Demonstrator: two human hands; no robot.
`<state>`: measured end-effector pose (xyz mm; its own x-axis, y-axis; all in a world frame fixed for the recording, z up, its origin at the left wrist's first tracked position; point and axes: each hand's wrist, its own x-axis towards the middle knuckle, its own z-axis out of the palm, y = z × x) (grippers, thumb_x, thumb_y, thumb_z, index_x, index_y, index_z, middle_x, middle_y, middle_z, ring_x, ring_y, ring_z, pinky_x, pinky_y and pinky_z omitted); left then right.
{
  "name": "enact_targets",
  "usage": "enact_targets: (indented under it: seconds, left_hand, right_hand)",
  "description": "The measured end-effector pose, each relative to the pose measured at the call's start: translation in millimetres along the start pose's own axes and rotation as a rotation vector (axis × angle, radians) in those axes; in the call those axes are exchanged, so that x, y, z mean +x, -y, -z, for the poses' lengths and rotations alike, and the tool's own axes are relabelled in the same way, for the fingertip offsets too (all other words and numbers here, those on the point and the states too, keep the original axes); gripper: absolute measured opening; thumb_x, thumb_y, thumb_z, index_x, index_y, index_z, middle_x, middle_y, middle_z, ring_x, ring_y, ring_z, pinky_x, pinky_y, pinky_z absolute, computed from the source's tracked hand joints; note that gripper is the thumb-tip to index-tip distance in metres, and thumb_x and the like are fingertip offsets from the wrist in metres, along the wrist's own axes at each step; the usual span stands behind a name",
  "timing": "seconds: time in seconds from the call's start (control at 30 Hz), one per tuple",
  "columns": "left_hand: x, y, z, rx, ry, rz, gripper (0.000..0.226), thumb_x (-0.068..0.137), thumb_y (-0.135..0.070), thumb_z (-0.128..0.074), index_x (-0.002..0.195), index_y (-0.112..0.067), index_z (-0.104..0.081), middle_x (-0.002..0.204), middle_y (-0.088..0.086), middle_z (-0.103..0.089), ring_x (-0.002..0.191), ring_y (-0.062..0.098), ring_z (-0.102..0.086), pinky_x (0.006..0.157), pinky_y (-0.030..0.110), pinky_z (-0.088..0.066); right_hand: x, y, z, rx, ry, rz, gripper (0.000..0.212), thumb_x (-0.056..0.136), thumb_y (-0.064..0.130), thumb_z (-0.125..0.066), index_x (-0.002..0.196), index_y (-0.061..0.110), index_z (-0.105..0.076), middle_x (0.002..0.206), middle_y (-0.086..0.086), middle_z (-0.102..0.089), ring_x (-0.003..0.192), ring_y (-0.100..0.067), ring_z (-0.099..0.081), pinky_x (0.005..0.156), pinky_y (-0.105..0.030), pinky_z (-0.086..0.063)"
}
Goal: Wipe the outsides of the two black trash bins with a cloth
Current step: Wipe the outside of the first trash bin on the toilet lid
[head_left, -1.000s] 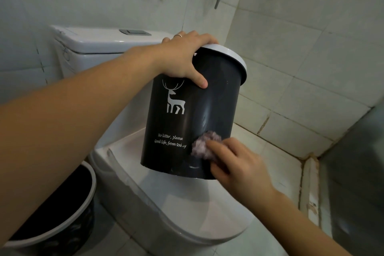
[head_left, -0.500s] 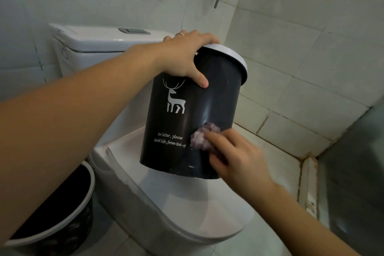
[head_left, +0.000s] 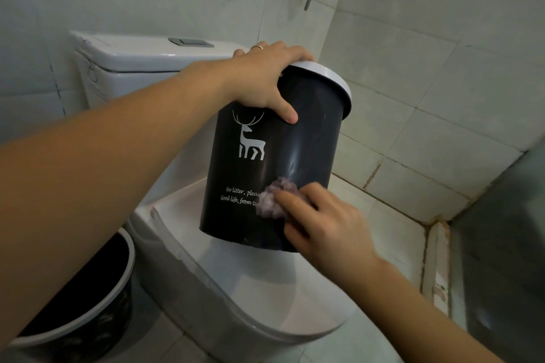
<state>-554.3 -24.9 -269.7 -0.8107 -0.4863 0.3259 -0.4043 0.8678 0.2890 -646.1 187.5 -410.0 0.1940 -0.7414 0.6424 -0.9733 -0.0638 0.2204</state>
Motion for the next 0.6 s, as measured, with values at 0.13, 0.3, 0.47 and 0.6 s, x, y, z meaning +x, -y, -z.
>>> enact_targets:
  seconds: [0.13,0.3,0.47,0.6]
  left_hand:
    - [0,2,0,-0.001,-0.004,0.008,0.094,0.065,-0.052,-0.086,0.143,-0.042,-0.035,0.133,-0.004,-0.045,0.132,0.027,-0.036,0.112,0.054,-0.027]
    - [0,-3,1,-0.006,-0.002,-0.004,0.091,0.065,-0.049,-0.087,0.141,-0.042,-0.037,0.134,-0.005,-0.046,0.132,0.026,-0.036,0.111,0.053,-0.028]
    - [-1,-3,4,-0.024,0.016,0.004,0.092,0.066,-0.045,-0.088,0.142,-0.041,-0.036,0.135,-0.005,-0.046,0.133,0.026,-0.035,0.112,0.053,-0.028]
    - [-4,2,5,-0.038,0.02,0.012,0.094,0.066,-0.045,-0.088,0.143,-0.041,-0.036,0.137,-0.005,-0.045,0.133,0.026,-0.035,0.112,0.053,-0.029]
  right_hand:
    - [-19,9,-3,0.041,0.093,0.17,0.021,0.092,0.019,-0.058,0.108,0.018,-0.072,0.081,-0.006,-0.055,0.062,-0.022,-0.047,0.048,-0.033,-0.043]
    - [-6,27,-3,0.019,0.112,0.202,0.02,0.093,0.019,-0.056,0.109,0.019,-0.068,0.081,-0.005,-0.054,0.063,-0.022,-0.046,0.048,-0.033,-0.043]
    - [-5,26,-2,0.019,0.147,0.224,0.022,0.094,0.02,-0.056,0.114,0.02,-0.065,0.086,-0.005,-0.055,0.066,-0.021,-0.049,0.05,-0.032,-0.044]
    - [-22,-1,3,-0.003,0.108,0.169,0.023,0.088,0.017,-0.06,0.109,0.018,-0.07,0.083,-0.006,-0.056,0.064,-0.024,-0.049,0.048,-0.034,-0.044]
